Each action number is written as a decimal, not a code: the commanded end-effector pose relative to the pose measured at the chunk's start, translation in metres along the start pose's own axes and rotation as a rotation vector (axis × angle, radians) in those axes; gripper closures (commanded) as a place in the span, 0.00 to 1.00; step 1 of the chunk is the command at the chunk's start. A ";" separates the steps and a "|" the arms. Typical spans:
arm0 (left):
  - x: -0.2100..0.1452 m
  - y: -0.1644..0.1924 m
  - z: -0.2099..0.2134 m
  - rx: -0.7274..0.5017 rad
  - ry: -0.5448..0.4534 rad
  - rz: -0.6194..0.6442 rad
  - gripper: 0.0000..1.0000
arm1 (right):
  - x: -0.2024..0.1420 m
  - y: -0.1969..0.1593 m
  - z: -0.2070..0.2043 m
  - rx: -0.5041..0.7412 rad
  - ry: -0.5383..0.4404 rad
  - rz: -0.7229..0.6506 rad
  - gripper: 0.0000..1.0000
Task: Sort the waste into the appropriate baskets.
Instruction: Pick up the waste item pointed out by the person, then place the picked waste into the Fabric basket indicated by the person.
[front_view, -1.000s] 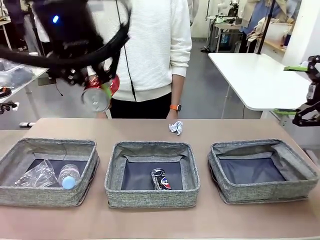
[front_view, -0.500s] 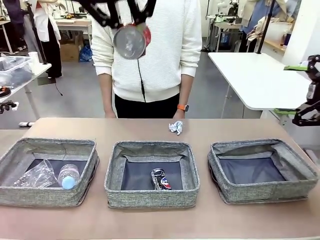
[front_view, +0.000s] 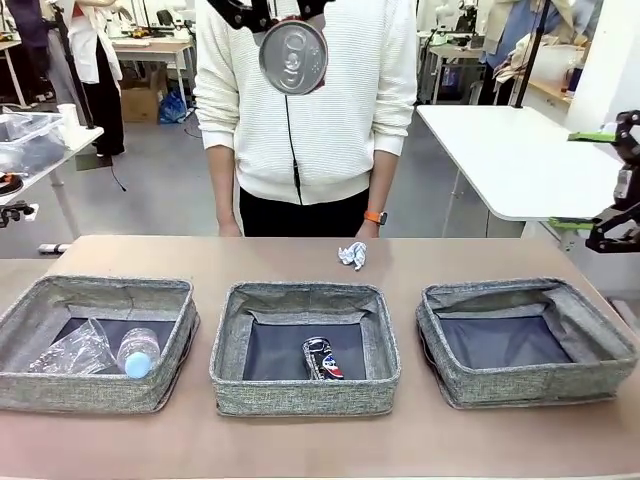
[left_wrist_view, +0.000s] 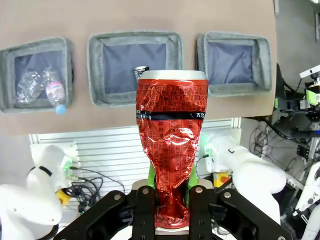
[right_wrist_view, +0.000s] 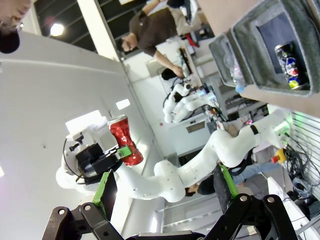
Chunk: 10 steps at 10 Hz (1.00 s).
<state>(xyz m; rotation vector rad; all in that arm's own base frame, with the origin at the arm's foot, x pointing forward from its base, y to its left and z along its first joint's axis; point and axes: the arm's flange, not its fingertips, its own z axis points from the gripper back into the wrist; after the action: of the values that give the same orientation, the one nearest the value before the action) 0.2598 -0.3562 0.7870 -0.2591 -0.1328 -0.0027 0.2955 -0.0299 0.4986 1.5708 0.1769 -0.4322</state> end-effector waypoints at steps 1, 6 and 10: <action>-0.001 0.006 0.002 0.008 -0.012 -0.015 0.77 | -0.002 0.000 -0.001 0.020 0.007 0.014 0.00; -0.001 0.006 0.002 0.008 -0.012 -0.015 0.77 | -0.002 0.000 -0.001 0.020 0.007 0.014 0.00; -0.001 0.006 0.002 0.008 -0.012 -0.015 0.77 | -0.002 0.000 -0.001 0.020 0.007 0.014 0.00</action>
<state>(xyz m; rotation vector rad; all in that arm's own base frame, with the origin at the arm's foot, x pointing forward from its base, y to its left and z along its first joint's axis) 0.2597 -0.3562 0.7871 -0.2582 -0.1336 -0.0035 0.2955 -0.0299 0.4986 1.5708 0.1769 -0.4322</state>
